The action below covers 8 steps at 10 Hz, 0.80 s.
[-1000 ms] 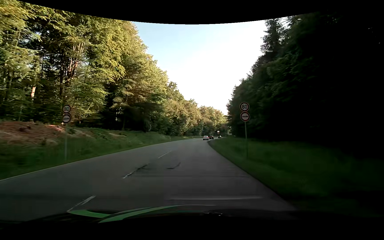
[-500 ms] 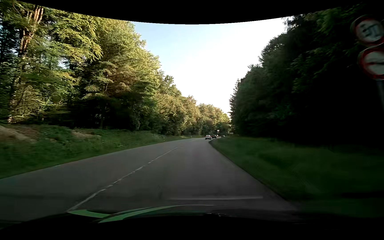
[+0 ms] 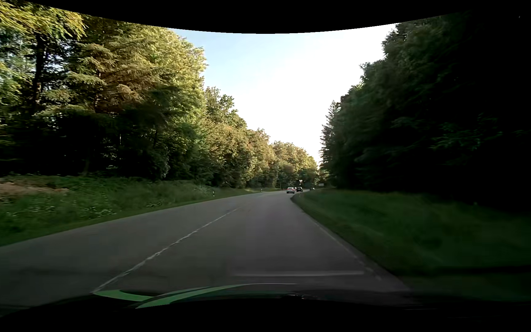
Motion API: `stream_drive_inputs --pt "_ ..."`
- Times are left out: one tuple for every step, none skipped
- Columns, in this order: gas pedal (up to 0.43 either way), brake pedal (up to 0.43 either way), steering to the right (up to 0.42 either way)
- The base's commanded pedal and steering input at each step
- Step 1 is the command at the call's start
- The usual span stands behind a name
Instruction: Follow the waypoints while adhering to traffic rules and regulations
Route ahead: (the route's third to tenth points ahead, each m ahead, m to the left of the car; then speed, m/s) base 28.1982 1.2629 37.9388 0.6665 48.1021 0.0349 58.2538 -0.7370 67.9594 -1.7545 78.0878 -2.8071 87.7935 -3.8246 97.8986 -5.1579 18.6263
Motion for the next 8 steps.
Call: stream_drive_inputs --pt "0.000 0.000 0.003" --pt "0.000 0.000 0.003" --pt "0.000 0.000 0.003" --pt "0.000 0.000 0.003" --pt "0.000 0.000 0.004" --pt "0.000 0.000 0.004" --pt "0.000 0.000 0.005" --pt "0.000 0.000 0.005"
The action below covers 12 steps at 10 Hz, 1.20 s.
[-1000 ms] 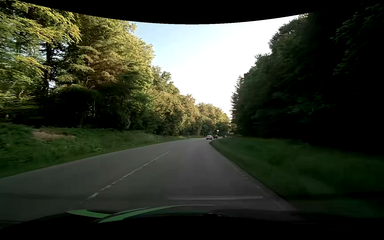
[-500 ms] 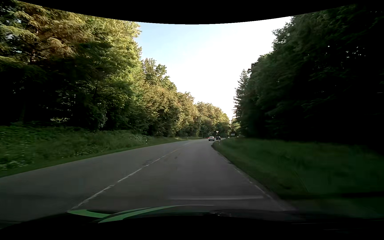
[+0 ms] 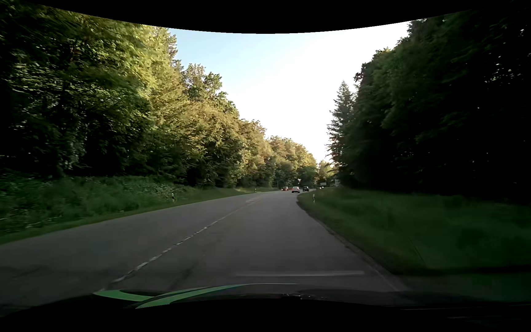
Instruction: Follow the waypoints while adhering to traffic rules and regulations
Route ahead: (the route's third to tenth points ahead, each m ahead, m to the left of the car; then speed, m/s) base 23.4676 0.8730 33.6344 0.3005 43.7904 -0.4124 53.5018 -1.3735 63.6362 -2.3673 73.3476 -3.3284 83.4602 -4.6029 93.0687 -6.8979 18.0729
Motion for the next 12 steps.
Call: stream_drive_inputs --pt "0.000 0.000 0.007" --pt "0.000 0.000 0.010" --pt "0.000 0.000 0.012" --pt "0.000 0.000 0.011" --pt "0.000 0.000 0.011" --pt "0.008 0.000 0.011" --pt "0.118 0.000 0.011" --pt "0.150 0.000 0.011" --pt "0.157 0.000 0.011" --pt "0.157 0.000 0.012" --pt "0.157 0.000 0.011" --pt "0.157 0.000 0.011"
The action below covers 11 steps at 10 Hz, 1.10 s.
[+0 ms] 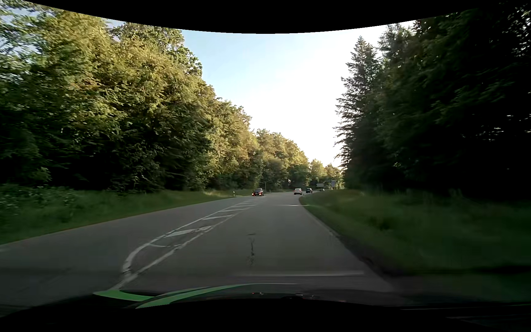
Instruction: Follow the waypoints while adhering to traffic rules and regulations
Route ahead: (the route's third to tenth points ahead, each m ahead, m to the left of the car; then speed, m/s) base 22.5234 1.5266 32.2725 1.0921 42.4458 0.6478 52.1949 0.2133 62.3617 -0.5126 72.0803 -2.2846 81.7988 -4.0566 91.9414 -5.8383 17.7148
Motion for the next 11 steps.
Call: stream_drive_inputs --pt "0.157 0.000 0.011" --pt "0.157 0.000 0.011" --pt "0.157 0.000 0.011" --pt "0.157 0.000 0.011" --pt "0.157 0.000 0.011" --pt "0.169 0.000 0.010" --pt "0.169 0.000 0.010" --pt "0.169 0.000 0.010" --pt "0.169 0.000 0.010" --pt "0.177 0.000 0.010" --pt "0.177 0.000 0.010"
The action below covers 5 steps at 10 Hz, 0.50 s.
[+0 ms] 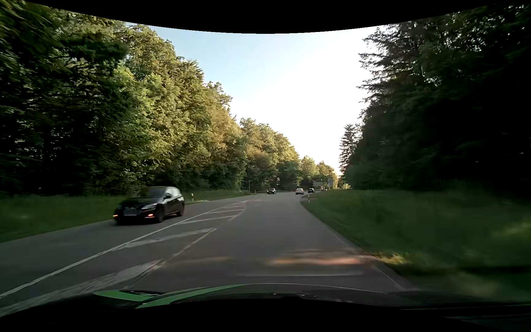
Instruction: Follow the waypoints while adhering to traffic rules and regulations
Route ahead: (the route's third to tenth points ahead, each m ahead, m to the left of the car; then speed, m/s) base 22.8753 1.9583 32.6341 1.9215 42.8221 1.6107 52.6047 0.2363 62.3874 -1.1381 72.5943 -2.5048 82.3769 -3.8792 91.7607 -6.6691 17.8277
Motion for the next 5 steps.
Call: stream_drive_inputs --pt "0.177 0.000 0.010" --pt "0.177 0.000 0.010" --pt "0.177 0.000 0.010" --pt "0.177 0.000 0.010" --pt "0.177 0.000 0.010"
